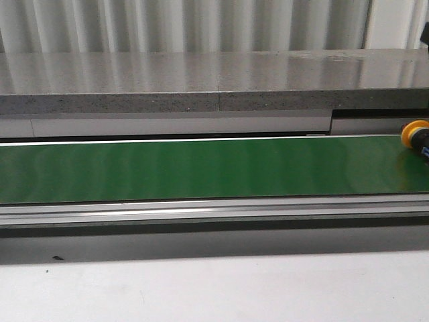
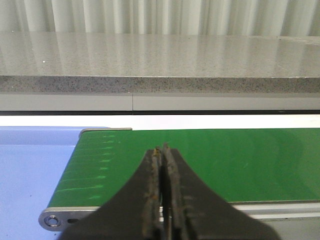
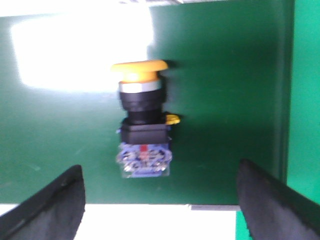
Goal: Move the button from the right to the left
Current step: 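Lift the button and set it down on the green conveyor belt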
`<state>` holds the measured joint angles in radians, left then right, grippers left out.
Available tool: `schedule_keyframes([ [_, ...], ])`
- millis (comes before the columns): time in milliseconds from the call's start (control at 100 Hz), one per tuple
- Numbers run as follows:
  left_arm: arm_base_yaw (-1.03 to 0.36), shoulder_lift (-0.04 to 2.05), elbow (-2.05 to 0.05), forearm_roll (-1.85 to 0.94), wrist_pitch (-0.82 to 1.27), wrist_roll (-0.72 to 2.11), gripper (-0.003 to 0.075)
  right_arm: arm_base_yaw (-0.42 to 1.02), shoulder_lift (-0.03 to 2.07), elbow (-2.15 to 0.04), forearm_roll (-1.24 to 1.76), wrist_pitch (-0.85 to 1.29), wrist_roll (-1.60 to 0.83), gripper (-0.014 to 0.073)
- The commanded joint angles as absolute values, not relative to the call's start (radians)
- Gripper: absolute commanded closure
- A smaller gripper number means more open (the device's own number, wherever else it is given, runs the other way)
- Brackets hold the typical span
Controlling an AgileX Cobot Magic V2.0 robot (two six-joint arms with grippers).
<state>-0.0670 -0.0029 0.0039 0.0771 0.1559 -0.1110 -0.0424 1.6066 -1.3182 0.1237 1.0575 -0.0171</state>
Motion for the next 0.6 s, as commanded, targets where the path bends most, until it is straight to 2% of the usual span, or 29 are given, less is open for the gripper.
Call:
schedule_keyframes([
  [0,-0.064,-0.036,0.041,0.077,0.081,-0.120,0.0741,-0.006,1.498,-1.318,0.137,1.008,-0.054,0.0026],
  [90,-0.064,-0.036,0.041,0.077,0.081,-0.120,0.0741,0.047,1.424,-1.272,0.124,0.957,-0.071,0.0129],
  [280,-0.064,-0.036,0.041,0.077,0.081,-0.120,0.0741,0.129,1.265,-1.140,0.096,0.868,-0.072,0.0479],
  [400,-0.064,-0.036,0.041,0.077,0.081,-0.120,0.0741,0.147,1.161,-1.047,0.095,0.811,-0.072,0.0639],
  [440,-0.064,-0.036,0.041,0.077,0.081,-0.120,0.0741,0.147,1.123,-1.022,0.095,0.798,-0.072,0.0669],
  [590,-0.064,-0.036,0.041,0.077,0.081,-0.120,0.0741,0.147,0.977,-0.913,0.092,0.765,-0.072,0.0662],
])
